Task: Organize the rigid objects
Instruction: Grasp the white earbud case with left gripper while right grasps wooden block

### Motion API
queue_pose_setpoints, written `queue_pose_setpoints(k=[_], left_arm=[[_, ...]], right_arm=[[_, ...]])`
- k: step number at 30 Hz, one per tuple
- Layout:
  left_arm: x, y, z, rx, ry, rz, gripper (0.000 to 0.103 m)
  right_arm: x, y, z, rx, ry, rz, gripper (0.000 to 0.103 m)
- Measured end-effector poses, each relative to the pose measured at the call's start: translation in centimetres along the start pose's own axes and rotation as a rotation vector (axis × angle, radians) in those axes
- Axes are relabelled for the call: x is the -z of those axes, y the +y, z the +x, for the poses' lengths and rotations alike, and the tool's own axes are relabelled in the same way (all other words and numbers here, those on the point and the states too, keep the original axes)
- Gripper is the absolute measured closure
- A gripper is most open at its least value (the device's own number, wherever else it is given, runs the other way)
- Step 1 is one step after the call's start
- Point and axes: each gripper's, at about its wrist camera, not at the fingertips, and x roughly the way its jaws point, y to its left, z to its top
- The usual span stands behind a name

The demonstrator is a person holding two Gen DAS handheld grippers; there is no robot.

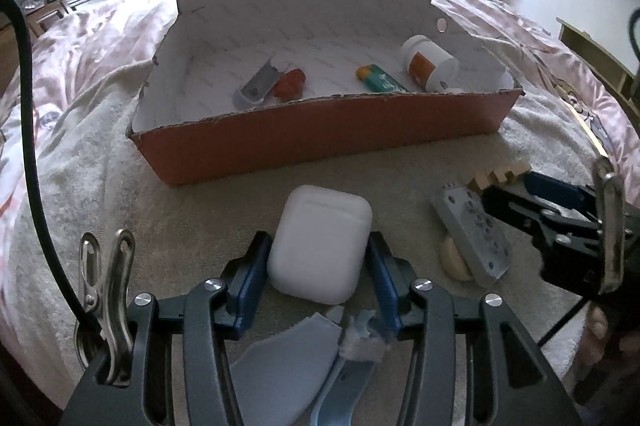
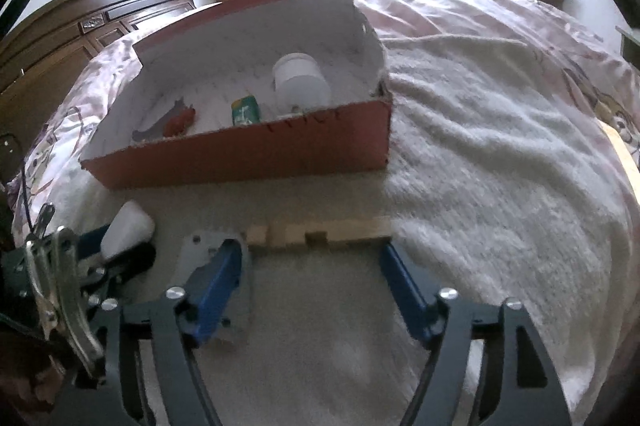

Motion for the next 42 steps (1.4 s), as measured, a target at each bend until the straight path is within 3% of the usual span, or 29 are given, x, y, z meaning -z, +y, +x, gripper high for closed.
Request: queue_pose_setpoints(k=[7,11,22,30,32,42], left_arm=[[-0.1,-0.2,0.2,0.001,-0.009,0.001,0.054],[-0.1,-0.1,0.2,0.008,-0.010,-0.003,0.054],[0.0,-0.2,0.1,0.002,-0.013,0.001,0.054],[0.0,-0.2,0.1,0.001,-0.014,0.002,0.054],[0.0,-0.2,0.1,-0.002,-0.014,0.004,0.054],[0.0,-0.4,0.2,-0.017,-0.012,0.014,0.054]], right_arm=[[-0.6,1.3,1.2,0.022,-0.021,-0.040,0.017],[-0.8,0.9,1.1,-0.013,-0.006,-0.065,0.017],[-1.1,0.3,0.7,-0.051,0.035,-0.315,0.018],[-0.9,0.7,1.7,-0.018,0.019,-0.319,0.018],[-0.8,0.6,1.6,-0.008,0.017,-0.295,0.023],[-0.1,1.1,1.3,0.071,0.019,-0.204,0.023]])
